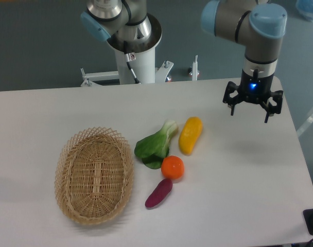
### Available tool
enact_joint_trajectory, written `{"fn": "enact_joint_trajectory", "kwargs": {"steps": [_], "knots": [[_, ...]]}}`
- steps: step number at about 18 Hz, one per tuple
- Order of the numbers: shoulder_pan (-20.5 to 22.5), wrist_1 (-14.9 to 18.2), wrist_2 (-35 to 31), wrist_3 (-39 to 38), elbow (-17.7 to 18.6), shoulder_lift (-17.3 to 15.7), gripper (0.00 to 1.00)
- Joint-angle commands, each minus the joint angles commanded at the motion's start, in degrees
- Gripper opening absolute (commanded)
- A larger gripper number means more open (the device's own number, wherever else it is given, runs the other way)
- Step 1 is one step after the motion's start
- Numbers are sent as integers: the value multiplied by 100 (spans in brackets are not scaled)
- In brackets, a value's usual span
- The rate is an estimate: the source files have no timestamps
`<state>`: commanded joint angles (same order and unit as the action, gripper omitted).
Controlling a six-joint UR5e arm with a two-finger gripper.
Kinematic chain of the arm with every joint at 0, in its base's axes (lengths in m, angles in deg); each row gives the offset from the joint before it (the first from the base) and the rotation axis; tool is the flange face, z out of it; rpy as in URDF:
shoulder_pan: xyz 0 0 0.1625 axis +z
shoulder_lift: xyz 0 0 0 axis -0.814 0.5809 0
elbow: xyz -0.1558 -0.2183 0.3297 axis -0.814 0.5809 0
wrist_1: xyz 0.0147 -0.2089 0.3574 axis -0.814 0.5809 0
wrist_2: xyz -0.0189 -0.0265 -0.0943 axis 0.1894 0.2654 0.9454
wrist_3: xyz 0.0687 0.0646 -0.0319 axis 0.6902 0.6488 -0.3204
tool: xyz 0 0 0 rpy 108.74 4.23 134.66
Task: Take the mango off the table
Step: 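Move the open gripper toward the yellow mango beside the bok choy, then lower the gripper around the yellow mango and close on it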
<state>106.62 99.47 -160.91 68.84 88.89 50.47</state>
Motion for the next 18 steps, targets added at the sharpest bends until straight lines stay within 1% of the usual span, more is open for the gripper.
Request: {"fn": "enact_joint_trajectory", "kwargs": {"steps": [2, 3, 4, 5, 6, 8, 11, 13, 16, 18], "knots": [[-18, 9, 18, 17, 167, -61, 100], [-27, -26, 26, 61, 403, -166, 100], [-44, -70, 18, 70, 492, -176, 100], [-79, -184, 9, 105, 676, -167, 100], [-79, -350, 9, 332, 852, -176, 100], [-88, -386, -17, 509, 1089, -185, 100], [-167, -422, 0, 431, 1380, -185, 100], [-185, -483, 0, 474, 1529, -158, 100], [-290, -527, -9, 492, 1565, -71, 100], [-396, -834, -26, 492, 1565, 131, 100]]}}
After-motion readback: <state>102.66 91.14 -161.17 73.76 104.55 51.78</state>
